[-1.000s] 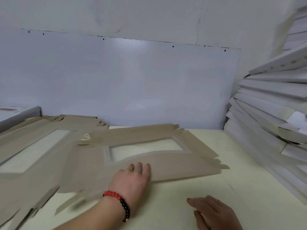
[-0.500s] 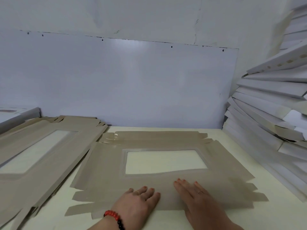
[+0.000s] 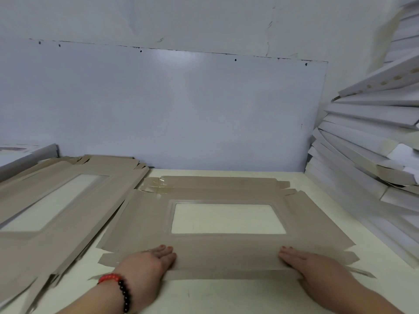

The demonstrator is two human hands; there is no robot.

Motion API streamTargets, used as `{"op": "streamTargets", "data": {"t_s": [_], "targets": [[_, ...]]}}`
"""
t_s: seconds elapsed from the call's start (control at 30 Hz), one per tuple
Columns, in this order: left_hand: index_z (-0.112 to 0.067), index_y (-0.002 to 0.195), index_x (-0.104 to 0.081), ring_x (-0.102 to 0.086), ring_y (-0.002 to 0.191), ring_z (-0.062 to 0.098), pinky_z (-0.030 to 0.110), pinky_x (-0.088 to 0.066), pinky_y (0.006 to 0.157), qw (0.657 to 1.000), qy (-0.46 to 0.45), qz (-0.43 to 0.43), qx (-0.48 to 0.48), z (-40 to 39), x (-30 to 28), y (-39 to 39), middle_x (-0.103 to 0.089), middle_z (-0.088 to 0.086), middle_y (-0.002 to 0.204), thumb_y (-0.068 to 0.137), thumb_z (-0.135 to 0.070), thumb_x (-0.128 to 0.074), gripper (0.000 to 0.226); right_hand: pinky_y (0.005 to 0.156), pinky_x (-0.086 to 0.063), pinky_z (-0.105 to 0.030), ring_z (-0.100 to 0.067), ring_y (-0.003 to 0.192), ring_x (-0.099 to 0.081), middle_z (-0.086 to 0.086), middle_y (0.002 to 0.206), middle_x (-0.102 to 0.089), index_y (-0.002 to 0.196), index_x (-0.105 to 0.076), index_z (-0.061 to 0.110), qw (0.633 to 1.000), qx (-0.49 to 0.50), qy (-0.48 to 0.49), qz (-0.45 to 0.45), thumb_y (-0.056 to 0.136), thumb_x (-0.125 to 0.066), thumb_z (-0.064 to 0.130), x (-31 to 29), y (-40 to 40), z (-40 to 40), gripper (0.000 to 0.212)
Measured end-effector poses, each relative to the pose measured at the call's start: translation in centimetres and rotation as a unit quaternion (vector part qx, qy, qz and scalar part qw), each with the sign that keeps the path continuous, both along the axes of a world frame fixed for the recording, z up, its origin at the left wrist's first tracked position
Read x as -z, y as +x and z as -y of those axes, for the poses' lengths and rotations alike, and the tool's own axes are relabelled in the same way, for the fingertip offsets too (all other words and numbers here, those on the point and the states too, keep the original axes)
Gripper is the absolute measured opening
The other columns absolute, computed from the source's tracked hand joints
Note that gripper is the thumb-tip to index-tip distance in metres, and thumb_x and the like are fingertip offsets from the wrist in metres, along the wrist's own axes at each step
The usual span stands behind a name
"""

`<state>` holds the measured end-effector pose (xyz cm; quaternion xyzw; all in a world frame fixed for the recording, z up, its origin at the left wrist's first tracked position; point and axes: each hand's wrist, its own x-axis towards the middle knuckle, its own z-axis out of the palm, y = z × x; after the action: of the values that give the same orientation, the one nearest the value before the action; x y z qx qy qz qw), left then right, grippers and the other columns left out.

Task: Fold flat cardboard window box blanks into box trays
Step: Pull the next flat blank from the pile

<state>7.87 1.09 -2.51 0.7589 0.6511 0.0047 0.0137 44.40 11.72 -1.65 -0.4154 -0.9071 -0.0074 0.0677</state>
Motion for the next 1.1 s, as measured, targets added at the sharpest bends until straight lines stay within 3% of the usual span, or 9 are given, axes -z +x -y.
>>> {"op": "streamTargets", "data": {"t_s": [0.37,0.5,0.63,0.73,0.83,0.9,0.97,1.03,1.1], "targets": [[-0.04,0.152,-0.018,-0.009,0.143,-0.006,0.01,-0.005,0.111,1.0,0.004,0.018,-0.019,1.6,0.5,-3.7,-0.008,-0.022,0.158,0.097,-0.02,-0.031,0.059,0.106,-0.01,-0.004,0.011,0.141,-0.012,0.026,0.156,-0.006,0.151,-0.015,0.043,0.998,0.033,-0.027,0.046,0.1,-0.039,0.028,0.5,5.9,-2.1,0.058],[-0.04,0.15,-0.023,-0.014,0.142,-0.008,0.006,-0.006,0.109,1.0,-0.002,0.023,-0.016,1.4,-0.1,-4.5,-0.013,-0.023,0.157,0.098,-0.021,-0.031,0.056,0.101,-0.008,0.002,0.015,0.137,-0.017,0.031,0.152,-0.016,0.148,-0.024,0.046,0.999,0.039,0.01,-0.009,0.101,-0.038,0.035,0.5,6.5,-2.4,0.05],[-0.034,0.154,-0.012,-0.004,0.146,-0.001,0.012,-0.002,0.112,0.999,-0.027,-0.018,-0.015,1.4,0.2,-4.1,-0.003,-0.017,0.16,0.1,-0.017,-0.027,0.058,0.09,-0.033,0.003,0.02,0.114,-0.048,0.032,0.131,-0.051,0.125,-0.06,0.044,0.998,0.042,-0.04,0.03,0.07,-0.082,0.042,-1.0,5.6,-1.6,0.06],[-0.031,0.154,-0.012,-0.001,0.146,-0.001,0.015,-0.001,0.116,0.996,-0.086,-0.009,-0.013,1.3,-0.9,-4.4,-0.002,-0.014,0.161,0.097,-0.043,-0.036,0.063,0.104,-0.017,0.0,0.02,0.13,-0.026,0.04,0.139,-0.022,0.142,-0.042,0.043,0.998,0.015,-0.058,-0.037,0.08,-0.063,0.062,-1.2,6.7,-1.5,0.069],[-0.03,0.154,-0.014,0.004,0.147,0.004,0.03,0.0,0.119,0.981,-0.19,0.012,-0.042,-0.3,-3.6,-3.9,-0.001,-0.014,0.16,0.081,-0.08,-0.035,0.091,0.108,-0.029,-0.014,0.008,0.129,-0.04,0.029,0.142,-0.04,0.14,-0.044,0.039,0.982,0.046,-0.179,0.027,0.06,-0.046,0.092,-3.4,5.4,-1.7,0.096],[-0.028,0.154,-0.016,0.005,0.148,0.01,0.036,0.001,0.119,0.983,-0.166,0.025,-0.071,-2.8,-4.6,-1.5,-0.002,-0.011,0.161,0.091,-0.072,-0.026,0.077,0.11,-0.031,-0.025,-0.007,0.133,-0.041,0.011,0.147,-0.043,0.143,-0.041,0.03,0.977,0.121,-0.17,0.042,0.077,-0.045,0.081,-4.9,1.0,-2.4,0.083],[-0.023,0.153,-0.019,0.002,0.149,0.016,0.039,-0.002,0.12,0.992,-0.09,0.029,-0.081,-5.4,-4.6,2.8,-0.006,-0.004,0.162,0.102,-0.05,-0.02,0.058,0.115,-0.021,-0.027,-0.017,0.145,-0.025,-0.002,0.158,-0.026,0.151,-0.026,0.015,0.992,0.104,-0.068,0.0,0.1,-0.036,0.048,-4.4,-5.2,-2.2,0.062],[-0.017,0.155,-0.008,0.006,0.149,0.021,0.044,-0.001,0.12,0.996,-0.063,0.011,-0.066,-7.2,-3.4,7.0,0.002,0.001,0.163,0.104,-0.039,-0.021,0.057,0.115,-0.021,-0.027,-0.015,0.146,-0.024,-0.003,0.159,-0.023,0.151,-0.027,0.01,0.991,0.019,0.02,-0.131,0.105,-0.025,0.032,-2.4,-11.4,-0.7,0.051],[-0.018,0.153,0.012,0.016,0.147,0.026,0.049,0.003,0.119,0.995,-0.086,-0.017,-0.039,-7.9,-1.2,9.1,0.019,0.004,0.16,0.099,-0.037,-0.027,0.069,0.117,-0.01,-0.019,0.005,0.144,-0.008,0.012,0.157,-0.016,0.152,-0.024,0.015,0.982,-0.053,-0.007,-0.183,0.105,-0.02,0.029,-0.6,-14.8,0.6,0.049]]}}
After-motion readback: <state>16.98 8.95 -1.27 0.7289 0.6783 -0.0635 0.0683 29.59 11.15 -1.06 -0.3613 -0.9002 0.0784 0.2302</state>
